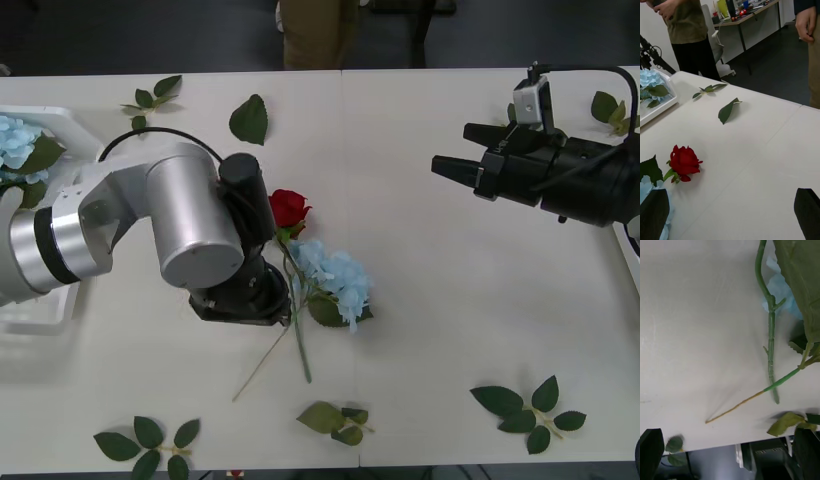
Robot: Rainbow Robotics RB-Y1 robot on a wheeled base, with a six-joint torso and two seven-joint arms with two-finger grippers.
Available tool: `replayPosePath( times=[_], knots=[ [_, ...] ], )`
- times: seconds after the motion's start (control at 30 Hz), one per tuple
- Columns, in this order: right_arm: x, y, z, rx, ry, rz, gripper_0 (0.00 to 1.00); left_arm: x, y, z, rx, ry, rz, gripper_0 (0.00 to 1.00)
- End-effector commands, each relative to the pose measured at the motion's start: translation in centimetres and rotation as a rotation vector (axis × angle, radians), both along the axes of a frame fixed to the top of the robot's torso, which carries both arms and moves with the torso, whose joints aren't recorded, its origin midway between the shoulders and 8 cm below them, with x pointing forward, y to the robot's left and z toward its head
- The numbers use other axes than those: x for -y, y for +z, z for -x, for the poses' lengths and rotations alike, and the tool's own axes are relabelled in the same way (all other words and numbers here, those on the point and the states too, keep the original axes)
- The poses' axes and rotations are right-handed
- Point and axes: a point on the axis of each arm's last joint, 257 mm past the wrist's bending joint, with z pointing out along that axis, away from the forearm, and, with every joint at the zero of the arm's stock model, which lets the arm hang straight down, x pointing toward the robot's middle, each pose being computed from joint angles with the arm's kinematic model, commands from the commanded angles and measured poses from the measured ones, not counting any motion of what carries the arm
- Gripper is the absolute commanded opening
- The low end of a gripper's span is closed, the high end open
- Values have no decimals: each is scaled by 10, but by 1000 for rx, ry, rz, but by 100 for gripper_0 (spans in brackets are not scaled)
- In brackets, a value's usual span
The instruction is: Place the red flowers into the right box and the blue flowers into the left box. If a person shows an open palm, hand one flower to the person first, then continue sorting.
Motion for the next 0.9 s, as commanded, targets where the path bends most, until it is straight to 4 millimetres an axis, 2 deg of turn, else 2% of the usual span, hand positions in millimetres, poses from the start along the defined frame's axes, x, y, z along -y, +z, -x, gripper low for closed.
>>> replayPosePath(
  times=[0.03,0.2,0.27,0.43,0.67,0.9],
  knots=[
    [-14,0,4,17,19,-14,97,24,-10,4,84,-212,16,100],
    [-13,0,4,17,19,-13,97,45,-23,-7,194,-296,49,100],
    [-14,0,4,17,19,-14,97,60,-29,-9,253,-350,76,100],
    [-14,1,4,18,20,-14,97,79,-42,5,259,-402,123,100],
    [-14,0,4,18,19,-13,97,75,-60,22,224,-431,107,100],
    [-14,0,4,18,19,-12,97,66,-70,24,224,-435,75,100]
  ],
)
